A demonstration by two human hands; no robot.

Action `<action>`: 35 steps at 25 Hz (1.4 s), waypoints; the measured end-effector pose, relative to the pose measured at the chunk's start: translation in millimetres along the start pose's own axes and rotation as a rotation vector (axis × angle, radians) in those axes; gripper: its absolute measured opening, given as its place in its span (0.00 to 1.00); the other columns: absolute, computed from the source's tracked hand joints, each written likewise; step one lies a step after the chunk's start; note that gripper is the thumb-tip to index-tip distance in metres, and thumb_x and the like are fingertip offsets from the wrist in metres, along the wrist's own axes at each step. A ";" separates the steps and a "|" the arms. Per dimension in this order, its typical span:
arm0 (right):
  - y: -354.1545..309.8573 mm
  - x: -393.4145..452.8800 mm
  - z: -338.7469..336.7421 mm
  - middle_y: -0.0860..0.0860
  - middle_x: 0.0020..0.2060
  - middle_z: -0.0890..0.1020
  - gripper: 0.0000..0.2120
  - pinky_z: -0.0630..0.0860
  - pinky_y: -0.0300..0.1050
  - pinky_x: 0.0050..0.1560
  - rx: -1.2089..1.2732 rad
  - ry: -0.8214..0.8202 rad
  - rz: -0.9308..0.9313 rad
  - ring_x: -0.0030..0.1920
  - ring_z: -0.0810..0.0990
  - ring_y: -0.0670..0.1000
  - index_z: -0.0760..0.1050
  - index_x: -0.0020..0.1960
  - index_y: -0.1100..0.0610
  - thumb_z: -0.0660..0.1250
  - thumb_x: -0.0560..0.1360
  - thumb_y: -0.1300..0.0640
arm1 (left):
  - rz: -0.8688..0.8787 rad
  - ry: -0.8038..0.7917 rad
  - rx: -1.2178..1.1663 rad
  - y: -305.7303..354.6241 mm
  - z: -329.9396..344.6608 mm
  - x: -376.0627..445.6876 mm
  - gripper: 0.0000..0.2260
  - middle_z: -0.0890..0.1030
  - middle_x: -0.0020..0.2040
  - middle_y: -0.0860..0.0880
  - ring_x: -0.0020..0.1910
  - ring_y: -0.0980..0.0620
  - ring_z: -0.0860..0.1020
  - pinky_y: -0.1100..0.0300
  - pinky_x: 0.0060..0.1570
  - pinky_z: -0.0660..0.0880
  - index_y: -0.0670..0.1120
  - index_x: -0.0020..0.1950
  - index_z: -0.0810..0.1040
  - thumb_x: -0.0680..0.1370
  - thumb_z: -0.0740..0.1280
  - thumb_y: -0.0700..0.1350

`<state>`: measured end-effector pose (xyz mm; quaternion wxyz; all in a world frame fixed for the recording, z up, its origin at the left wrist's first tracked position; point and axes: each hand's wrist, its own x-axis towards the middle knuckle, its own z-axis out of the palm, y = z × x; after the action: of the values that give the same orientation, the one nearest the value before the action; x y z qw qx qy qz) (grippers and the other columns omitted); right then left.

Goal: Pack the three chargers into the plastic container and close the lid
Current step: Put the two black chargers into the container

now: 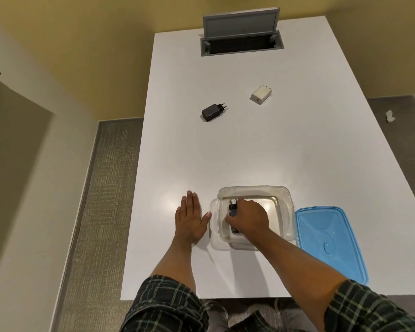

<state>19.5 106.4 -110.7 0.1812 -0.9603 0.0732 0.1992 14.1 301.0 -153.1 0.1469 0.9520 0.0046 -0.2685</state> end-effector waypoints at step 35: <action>-3.9 -15.6 -3.0 0.50 0.30 0.82 0.29 0.75 0.44 0.33 -0.114 0.242 -0.109 0.31 0.82 0.53 0.78 0.40 0.53 0.47 0.80 0.37 | 0.002 0.027 0.029 4.4 5.2 -2.1 0.35 0.34 0.83 0.47 0.83 0.46 0.37 0.48 0.82 0.43 0.46 0.83 0.35 0.84 0.48 0.61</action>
<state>7.3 109.9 -100.5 0.1269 -0.9885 0.0308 0.0758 10.1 295.5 -155.1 0.1333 0.9576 0.0015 -0.2555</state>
